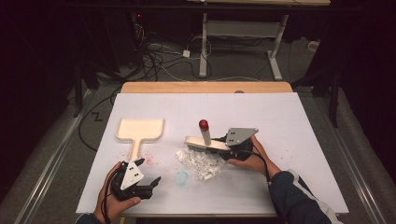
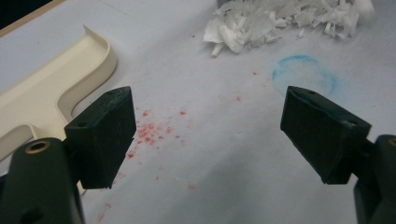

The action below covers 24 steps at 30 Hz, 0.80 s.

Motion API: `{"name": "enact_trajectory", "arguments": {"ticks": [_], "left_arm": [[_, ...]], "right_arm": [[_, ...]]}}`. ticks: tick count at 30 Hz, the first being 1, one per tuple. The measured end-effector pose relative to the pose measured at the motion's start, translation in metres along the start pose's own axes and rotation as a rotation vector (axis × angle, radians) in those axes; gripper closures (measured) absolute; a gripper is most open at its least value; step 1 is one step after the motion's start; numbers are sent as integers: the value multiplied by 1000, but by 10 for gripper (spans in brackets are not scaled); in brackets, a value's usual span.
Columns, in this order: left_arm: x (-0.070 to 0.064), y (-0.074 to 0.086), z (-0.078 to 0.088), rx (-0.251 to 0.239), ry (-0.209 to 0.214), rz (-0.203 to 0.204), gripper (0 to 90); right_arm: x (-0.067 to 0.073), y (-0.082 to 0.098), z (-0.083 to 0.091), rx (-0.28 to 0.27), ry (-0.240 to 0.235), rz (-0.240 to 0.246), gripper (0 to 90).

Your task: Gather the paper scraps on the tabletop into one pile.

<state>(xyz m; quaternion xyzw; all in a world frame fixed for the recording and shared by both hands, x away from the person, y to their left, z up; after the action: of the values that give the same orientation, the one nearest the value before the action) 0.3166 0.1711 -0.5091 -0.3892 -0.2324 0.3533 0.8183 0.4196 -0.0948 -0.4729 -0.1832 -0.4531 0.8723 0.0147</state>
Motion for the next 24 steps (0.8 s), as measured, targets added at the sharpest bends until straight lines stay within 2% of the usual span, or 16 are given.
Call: {"name": "enact_trajectory", "arguments": {"ticks": [1,2,3,5,6,8,9,11,13,15,19,21,24], "left_arm": [[-1,1,0,6,5,7,173],[0,0,-1,1,1,-5,173],[0,0,-1,1,0,-6,173],[-1,0,0,1,2,-6,174],[-1,0,-1,3,1,-8,174],[-1,0,0,2,2,-7,175],[-1,0,0,3,-1,-9,175],[-2,0,1,6,1,0,175],[-1,-1,2,-2,-9,-13,176],[-3,-1,3,-1,-2,-3,176],[-4,-1,3,-3,5,-7,177],[-4,-3,2,-11,4,-20,177],[-5,-3,1,-5,12,-12,177]], "right_arm": [[-2,0,3,0,26,-23,674],[-5,-1,10,0,75,-57,674],[-5,-1,10,0,75,-57,674],[-7,2,23,18,151,-114,673],[-7,2,23,18,151,-114,673],[-9,6,36,50,242,-187,673],[-9,6,36,50,242,-187,673],[-11,9,45,79,316,-221,673],[-10,13,52,97,362,-268,673],[-5,19,57,125,414,-321,671],[14,24,57,159,447,-368,674],[22,20,50,158,439,-375,675],[32,14,33,146,458,-380,676]]}}
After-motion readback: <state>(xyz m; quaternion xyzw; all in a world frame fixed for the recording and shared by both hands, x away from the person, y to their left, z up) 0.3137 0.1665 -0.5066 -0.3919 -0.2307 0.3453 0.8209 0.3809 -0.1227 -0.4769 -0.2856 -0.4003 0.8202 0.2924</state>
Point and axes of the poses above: each handheld gripper's, and its own axes: z roughly backward along the jaws, y roughly out of its underside, x roughly to its left, the point moved 7 cm from there along -z, roughly forward along the jaws, and after that the axes turned 6 degrees about z, right-handed, at the moved point
